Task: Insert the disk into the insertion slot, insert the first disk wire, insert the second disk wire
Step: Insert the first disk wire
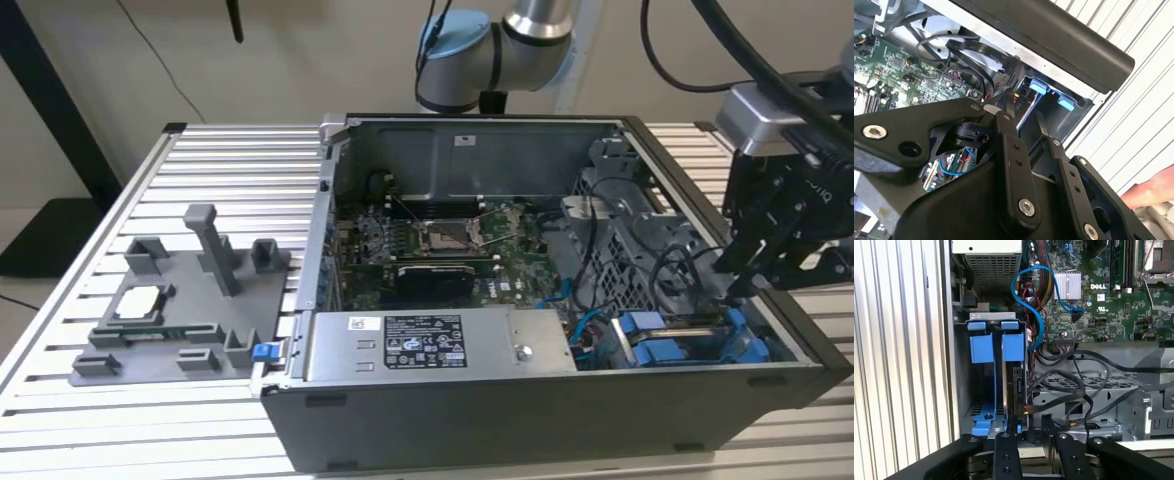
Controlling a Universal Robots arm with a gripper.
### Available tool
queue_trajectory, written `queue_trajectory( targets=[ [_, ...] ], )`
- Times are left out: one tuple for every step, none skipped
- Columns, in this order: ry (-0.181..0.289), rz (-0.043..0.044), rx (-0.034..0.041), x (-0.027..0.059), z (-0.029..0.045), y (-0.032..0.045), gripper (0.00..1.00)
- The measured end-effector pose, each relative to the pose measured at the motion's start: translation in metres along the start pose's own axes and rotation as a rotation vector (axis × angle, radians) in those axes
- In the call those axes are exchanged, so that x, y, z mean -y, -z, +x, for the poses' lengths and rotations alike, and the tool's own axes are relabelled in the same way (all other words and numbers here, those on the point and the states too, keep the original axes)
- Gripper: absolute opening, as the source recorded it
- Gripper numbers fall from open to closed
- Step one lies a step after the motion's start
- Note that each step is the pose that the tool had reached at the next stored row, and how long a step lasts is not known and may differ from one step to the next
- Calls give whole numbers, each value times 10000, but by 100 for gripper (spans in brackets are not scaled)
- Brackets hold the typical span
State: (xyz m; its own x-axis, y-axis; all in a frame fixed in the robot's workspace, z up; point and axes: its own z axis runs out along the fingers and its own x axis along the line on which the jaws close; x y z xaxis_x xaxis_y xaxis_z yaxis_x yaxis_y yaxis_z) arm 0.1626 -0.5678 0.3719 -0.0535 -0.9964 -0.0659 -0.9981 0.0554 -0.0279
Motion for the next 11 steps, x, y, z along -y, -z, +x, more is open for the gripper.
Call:
queue_trajectory(
  targets=[
    [2, 0, 0, 11, -6, -1, 100],
    [3, -1, 0, 22, -11, -2, 100],
    [5, 0, 0, 33, -16, -2, 100],
    [6, -1, -1, 44, -20, -2, 100],
    [8, 0, -1, 57, -24, -3, 100],
    [8, -1, -2, 66, -27, -3, 100],
    [10, -1, -3, 74, -28, -3, 100],
    [11, -1, -2, 75, -28, -3, 100],
    [10, -1, -1, 75, -28, -3, 100],
    [10, -1, 0, 75, -27, -4, 100],
    [13, -1, -1, 76, -28, -3, 100]
  ],
)
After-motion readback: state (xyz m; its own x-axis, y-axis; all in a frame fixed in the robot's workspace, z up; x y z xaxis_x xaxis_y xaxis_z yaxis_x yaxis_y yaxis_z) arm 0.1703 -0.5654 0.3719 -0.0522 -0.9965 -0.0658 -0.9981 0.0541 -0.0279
